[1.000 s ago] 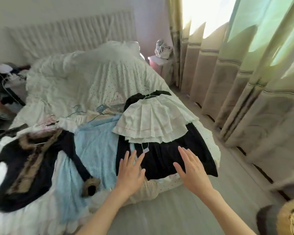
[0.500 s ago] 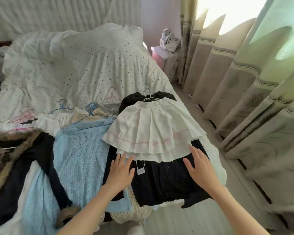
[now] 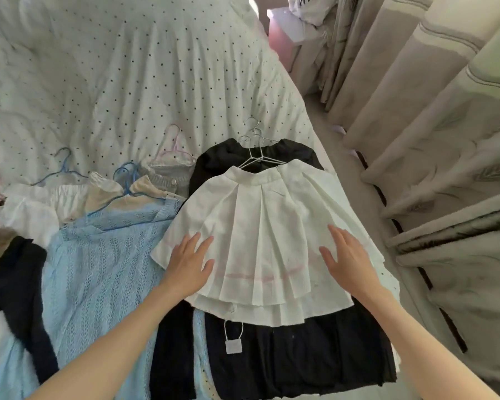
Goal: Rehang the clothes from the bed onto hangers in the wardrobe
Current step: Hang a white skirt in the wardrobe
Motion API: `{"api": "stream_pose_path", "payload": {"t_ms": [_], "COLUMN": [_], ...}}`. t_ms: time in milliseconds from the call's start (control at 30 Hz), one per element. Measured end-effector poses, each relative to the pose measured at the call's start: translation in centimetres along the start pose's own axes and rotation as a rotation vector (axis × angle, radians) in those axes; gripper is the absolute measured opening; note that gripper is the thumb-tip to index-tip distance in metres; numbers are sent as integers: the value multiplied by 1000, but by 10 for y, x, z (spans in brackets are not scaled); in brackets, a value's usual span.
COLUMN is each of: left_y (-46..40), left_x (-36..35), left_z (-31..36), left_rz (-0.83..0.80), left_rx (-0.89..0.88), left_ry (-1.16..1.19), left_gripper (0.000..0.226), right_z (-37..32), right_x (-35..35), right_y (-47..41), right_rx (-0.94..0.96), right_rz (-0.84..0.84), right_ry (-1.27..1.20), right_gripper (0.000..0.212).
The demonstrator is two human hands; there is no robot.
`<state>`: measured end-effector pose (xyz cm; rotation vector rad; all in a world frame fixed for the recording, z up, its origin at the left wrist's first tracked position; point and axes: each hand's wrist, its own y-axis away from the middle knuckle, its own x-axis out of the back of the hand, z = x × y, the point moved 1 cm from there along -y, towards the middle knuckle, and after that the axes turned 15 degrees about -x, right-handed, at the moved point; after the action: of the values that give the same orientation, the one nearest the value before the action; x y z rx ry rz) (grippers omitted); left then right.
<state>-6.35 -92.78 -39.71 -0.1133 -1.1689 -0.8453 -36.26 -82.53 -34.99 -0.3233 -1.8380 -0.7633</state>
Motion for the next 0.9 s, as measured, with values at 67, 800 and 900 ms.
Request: {"api": "stream_pose_path", "payload": {"t_ms": [67, 800, 900], "left_y": [-30, -259, -257], "left_x": [6, 8, 14], "left_z": [-9, -70, -68], "left_rz": [10, -5, 91], "left_rx": [12, 223, 187], "left_ry": [-3, -84, -134], "left_gripper": [56, 47, 38], "right_z": [-5, -51, -49], "right_x": [0, -52, -47], "right_y": [-41, -314, -309], "right_rx": [26, 9, 38], "right_rz": [5, -78, -12], "right_ry": [26, 50, 40], "right_gripper": [56, 27, 28]}}
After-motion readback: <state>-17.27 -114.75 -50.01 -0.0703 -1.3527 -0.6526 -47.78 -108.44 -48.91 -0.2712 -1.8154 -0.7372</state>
